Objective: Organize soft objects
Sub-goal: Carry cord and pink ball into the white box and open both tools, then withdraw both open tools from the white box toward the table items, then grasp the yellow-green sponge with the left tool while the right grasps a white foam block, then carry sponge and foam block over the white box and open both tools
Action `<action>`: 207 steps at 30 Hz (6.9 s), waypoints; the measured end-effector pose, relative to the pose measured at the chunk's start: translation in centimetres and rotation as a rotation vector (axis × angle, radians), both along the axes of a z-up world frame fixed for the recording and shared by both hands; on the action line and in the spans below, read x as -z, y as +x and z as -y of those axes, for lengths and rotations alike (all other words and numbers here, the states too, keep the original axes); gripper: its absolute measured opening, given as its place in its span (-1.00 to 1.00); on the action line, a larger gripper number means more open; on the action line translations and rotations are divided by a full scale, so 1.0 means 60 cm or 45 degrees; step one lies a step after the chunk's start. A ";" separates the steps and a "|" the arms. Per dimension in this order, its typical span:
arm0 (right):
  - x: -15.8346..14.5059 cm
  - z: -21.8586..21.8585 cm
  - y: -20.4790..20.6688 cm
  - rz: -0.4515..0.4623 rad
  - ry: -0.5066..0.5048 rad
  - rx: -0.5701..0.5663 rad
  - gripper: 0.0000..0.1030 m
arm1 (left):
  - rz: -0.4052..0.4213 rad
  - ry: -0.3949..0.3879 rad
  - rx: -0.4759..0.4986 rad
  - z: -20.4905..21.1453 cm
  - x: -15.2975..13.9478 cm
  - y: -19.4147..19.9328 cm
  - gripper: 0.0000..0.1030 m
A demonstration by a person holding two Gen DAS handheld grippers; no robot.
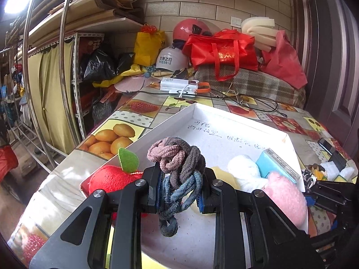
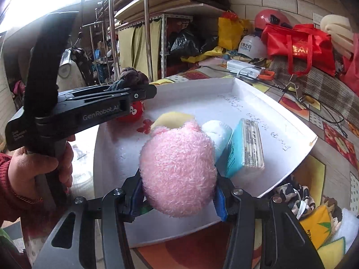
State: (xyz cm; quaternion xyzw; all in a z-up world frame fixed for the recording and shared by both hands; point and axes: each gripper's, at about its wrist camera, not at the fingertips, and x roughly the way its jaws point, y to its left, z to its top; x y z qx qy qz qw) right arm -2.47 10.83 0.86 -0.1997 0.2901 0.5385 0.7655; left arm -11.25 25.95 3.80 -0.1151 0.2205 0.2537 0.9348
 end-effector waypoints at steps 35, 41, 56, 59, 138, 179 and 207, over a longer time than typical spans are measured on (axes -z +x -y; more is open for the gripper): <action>-0.042 -0.006 0.035 0.222 0.195 0.216 1.00 | 0.005 0.168 -0.105 0.019 -0.011 0.010 1.00; -0.051 0.017 0.024 0.281 0.274 0.249 1.00 | 0.029 0.184 -0.112 0.023 -0.012 0.005 1.00; -0.064 0.148 -0.004 0.316 0.389 0.334 0.99 | 0.074 0.176 0.115 0.120 -0.019 -0.004 1.00; -0.069 0.208 0.011 0.329 0.417 0.419 1.00 | 0.068 0.160 0.234 0.166 -0.019 0.002 1.00; -0.058 0.247 0.038 0.222 0.326 0.485 0.74 | 0.045 0.159 0.219 0.149 -0.018 -0.030 -0.22; -0.017 0.005 0.087 -0.037 0.094 0.310 0.73 | 0.013 0.095 0.045 -0.015 -0.011 0.026 -0.21; -0.048 0.016 0.027 0.230 0.262 0.237 1.00 | 0.148 0.206 -0.060 0.007 -0.021 -0.002 1.00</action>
